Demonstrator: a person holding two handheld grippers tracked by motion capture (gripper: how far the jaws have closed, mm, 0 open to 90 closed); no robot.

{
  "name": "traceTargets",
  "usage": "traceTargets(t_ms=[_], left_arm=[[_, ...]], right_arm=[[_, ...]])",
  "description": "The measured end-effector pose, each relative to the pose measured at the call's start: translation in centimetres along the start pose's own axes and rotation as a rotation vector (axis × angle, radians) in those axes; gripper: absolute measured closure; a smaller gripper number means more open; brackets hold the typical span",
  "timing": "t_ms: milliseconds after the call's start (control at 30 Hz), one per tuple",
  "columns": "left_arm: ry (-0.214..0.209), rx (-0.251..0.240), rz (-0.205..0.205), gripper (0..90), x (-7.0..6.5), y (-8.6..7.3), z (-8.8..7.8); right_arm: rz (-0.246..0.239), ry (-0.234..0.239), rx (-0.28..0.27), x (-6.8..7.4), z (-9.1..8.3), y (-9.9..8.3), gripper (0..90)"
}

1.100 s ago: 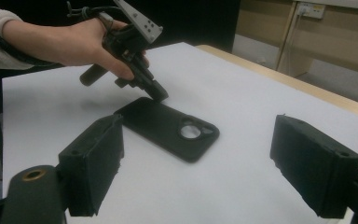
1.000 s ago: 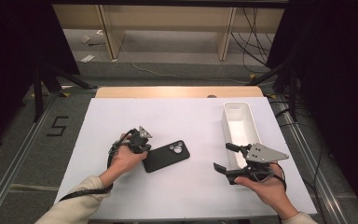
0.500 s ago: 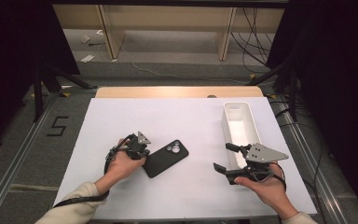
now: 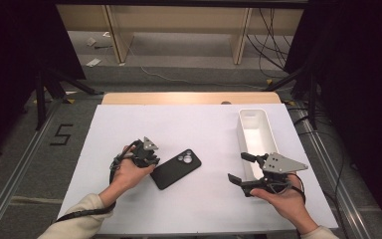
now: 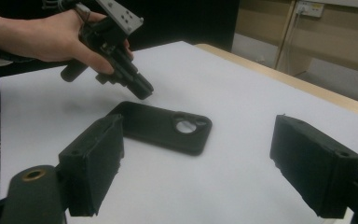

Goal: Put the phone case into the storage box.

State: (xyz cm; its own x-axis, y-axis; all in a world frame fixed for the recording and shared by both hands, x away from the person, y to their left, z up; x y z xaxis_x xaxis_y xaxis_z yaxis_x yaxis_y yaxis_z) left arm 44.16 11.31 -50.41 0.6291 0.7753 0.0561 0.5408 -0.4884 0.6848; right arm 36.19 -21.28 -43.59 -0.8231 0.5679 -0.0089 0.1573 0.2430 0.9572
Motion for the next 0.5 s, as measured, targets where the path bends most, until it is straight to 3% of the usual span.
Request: traceTargets(t_ms=[33,67,167,233,300,333,500], left_arm=[[-0.002,-0.018,-0.005,64.4,0.0,0.3,-0.2],[-0.028,-0.053,-0.015,60.1,-0.2,0.9,-0.8],[-0.049,-0.062,-0.023,34.0,-0.4,1.3,-1.1],[-0.067,-0.043,-0.027,17.1,-0.8,1.5,-1.3],[-0.078,-0.028,-0.008,12.9,-1.2,1.5,-1.2],[-0.079,-0.014,0.002,3.3,-1.3,1.5,-1.1],[-0.108,0.028,0.056,0.0,-2.4,1.4,-0.6]], right_arm=[[0.000,0.000,-0.002,0.0,0.0,0.0,18.6],[-0.003,0.000,-0.003,0.0,0.0,0.1,18.6],[-0.003,-0.001,-0.004,0.0,0.0,0.1,18.6],[-0.003,0.000,-0.003,0.0,0.0,0.1,18.5],[-0.003,-0.001,-0.003,0.0,0.0,0.1,18.5],[-0.002,-0.003,-0.003,0.0,-0.1,0.1,18.5],[-0.003,-0.002,-0.004,0.0,0.0,0.1,18.5]])
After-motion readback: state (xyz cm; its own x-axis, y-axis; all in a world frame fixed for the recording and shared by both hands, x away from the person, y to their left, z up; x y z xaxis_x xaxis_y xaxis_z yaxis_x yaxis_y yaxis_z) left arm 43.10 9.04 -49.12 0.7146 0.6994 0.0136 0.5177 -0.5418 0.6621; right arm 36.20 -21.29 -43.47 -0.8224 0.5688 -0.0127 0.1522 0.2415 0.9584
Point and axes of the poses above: each handheld gripper's, and its own axes: z roughly forward along the jaws, y roughly out of its top, x roughly to its left, the point moved 5 cm from there along z, roughly forward along the jaws, and after that the axes turned 2 degrees about -x, right-handed, at the moved point
